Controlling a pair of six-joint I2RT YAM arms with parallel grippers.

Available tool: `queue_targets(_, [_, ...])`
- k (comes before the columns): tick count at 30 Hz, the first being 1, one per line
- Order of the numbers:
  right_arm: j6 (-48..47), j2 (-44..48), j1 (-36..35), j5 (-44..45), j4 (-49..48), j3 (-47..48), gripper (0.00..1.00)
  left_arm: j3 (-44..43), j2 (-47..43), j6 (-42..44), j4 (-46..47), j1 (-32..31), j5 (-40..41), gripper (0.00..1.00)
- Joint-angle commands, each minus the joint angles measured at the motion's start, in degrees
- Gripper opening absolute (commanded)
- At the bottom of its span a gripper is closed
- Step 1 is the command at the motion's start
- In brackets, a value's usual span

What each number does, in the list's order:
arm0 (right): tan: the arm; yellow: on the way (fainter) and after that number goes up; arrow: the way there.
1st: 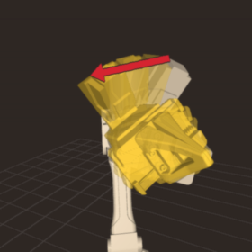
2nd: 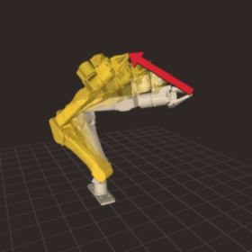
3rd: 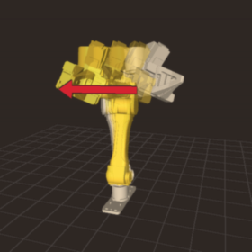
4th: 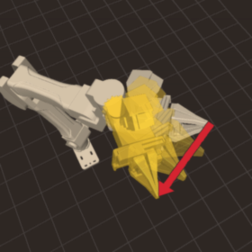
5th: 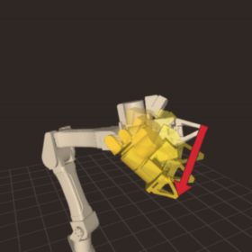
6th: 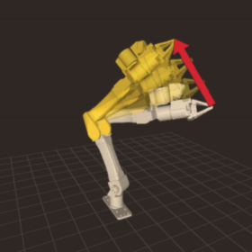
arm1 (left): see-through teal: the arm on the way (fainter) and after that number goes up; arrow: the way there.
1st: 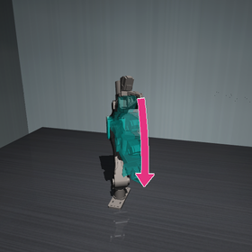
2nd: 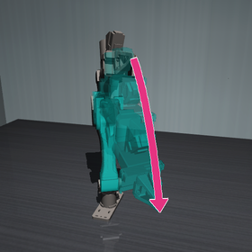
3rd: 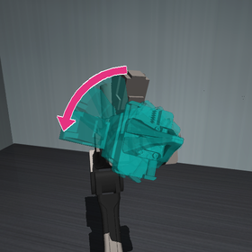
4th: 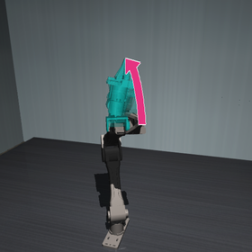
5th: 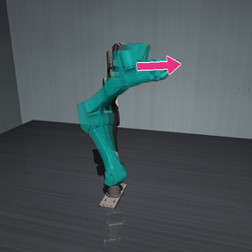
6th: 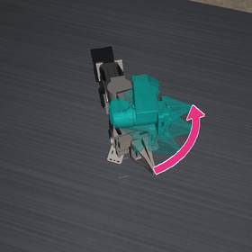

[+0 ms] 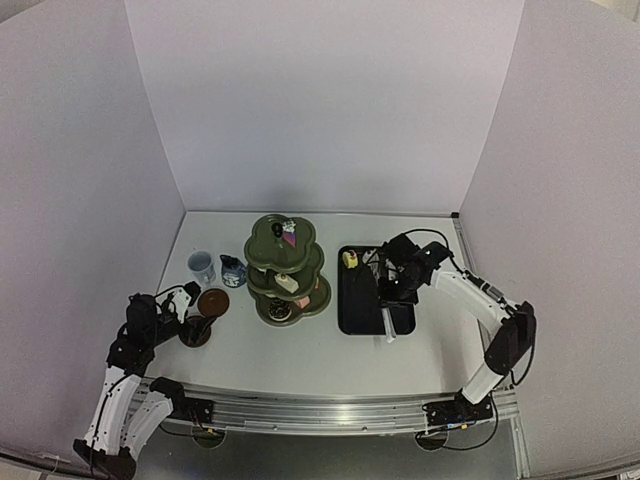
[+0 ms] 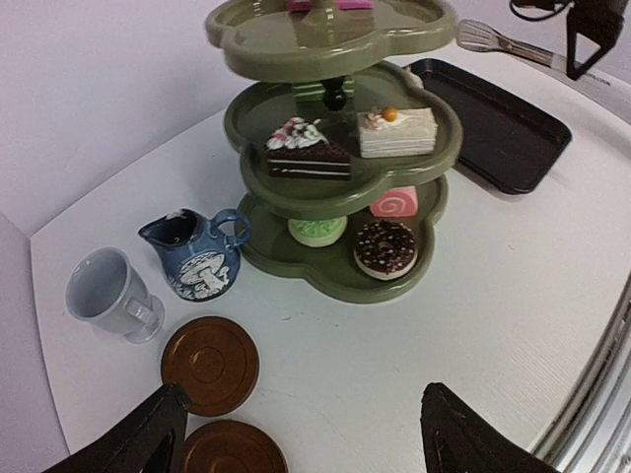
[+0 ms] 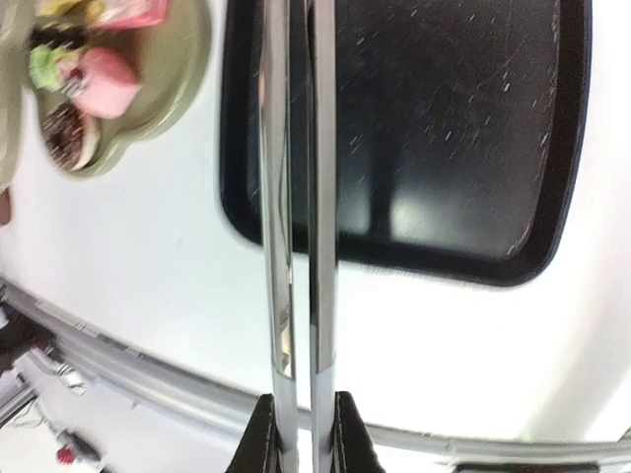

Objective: Serve the afternoon tea

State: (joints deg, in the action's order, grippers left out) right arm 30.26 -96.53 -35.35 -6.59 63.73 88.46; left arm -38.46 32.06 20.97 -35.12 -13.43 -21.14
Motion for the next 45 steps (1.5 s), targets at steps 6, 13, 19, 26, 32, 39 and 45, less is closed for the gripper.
queue_targets(6, [16.6, 8.4, -13.9, -8.9, 7.9, 2.1, 0.0, -11.3, 2.6, 14.6, -4.0, 0.1, -18.1, 0.83])
queue_targets(13, [22.0, 8.4, -21.9, -9.2, 7.9, 3.3, 0.0, -19.2, 10.1, 39.1, -6.3, -8.7, -19.5, 0.86])
queue_targets(19, [22.1, 5.6, -25.3, -9.3, 7.5, 9.3, 0.0, -22.4, 21.3, 48.8, 2.3, -38.8, 4.5, 0.87])
queue_targets(26, [21.0, 3.5, -26.5, -11.2, 6.2, 14.5, 0.0, -16.1, 30.5, 59.8, 23.8, -53.1, 10.3, 0.87])
queue_targets(32, [20.0, 3.8, -27.0, -12.1, 6.2, 16.0, 0.0, -21.5, 40.0, 57.8, 32.0, -55.0, 9.8, 0.87])
queue_targets(39, [19.2, 5.2, -27.6, -12.2, 5.4, 15.4, 0.0, -24.5, 46.3, 55.7, 32.1, -55.2, 11.0, 0.86])
queue_targets(45, [17.7, 6.1, -28.8, -12.7, 4.7, 14.5, 0.0, -27.6, 48.2, 54.3, 26.8, -55.3, 13.2, 0.71])
